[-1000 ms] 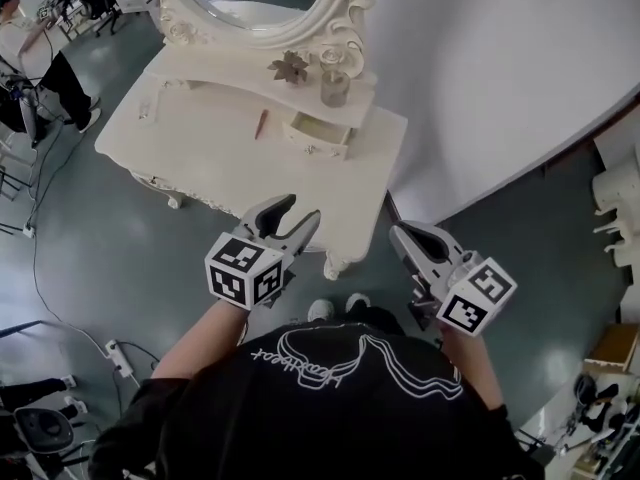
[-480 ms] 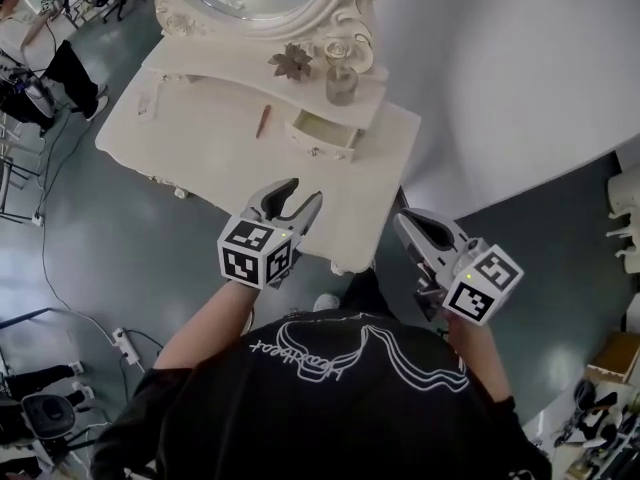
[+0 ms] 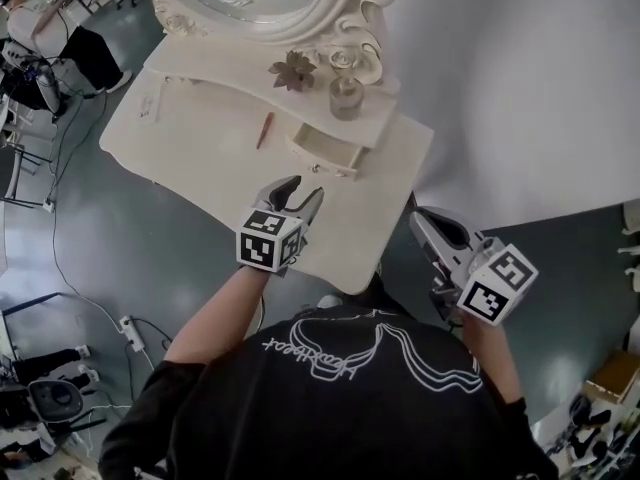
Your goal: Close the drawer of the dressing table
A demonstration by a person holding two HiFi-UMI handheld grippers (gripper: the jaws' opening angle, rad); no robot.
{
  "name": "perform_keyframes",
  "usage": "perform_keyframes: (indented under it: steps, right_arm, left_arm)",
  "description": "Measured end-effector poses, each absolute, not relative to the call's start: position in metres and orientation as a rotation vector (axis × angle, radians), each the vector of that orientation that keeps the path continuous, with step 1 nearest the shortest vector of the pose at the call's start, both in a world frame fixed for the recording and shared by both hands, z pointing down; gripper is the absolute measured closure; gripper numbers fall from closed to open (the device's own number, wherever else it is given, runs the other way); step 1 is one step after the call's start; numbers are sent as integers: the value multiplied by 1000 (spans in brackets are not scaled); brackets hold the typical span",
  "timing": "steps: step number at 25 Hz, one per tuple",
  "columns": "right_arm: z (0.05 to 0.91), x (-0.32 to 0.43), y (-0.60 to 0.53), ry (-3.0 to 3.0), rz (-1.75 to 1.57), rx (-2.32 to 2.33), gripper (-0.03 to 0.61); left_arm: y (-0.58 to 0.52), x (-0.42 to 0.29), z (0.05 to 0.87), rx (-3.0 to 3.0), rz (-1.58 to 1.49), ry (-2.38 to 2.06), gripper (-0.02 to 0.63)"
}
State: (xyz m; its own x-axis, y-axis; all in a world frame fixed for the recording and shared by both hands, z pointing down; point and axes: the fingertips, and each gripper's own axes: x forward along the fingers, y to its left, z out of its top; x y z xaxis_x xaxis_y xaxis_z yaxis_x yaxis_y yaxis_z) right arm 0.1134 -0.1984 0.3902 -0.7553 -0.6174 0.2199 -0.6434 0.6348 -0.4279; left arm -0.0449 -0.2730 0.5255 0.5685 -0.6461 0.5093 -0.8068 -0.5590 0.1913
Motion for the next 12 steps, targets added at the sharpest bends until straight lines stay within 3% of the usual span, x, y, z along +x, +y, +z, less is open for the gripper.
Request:
perform_keyframes:
  steps: [12]
  right_arm:
    - [409,144,-231,-2774,834,1078,574]
  left_arm:
    - [-313,-43,583,2305,726,-1239,417]
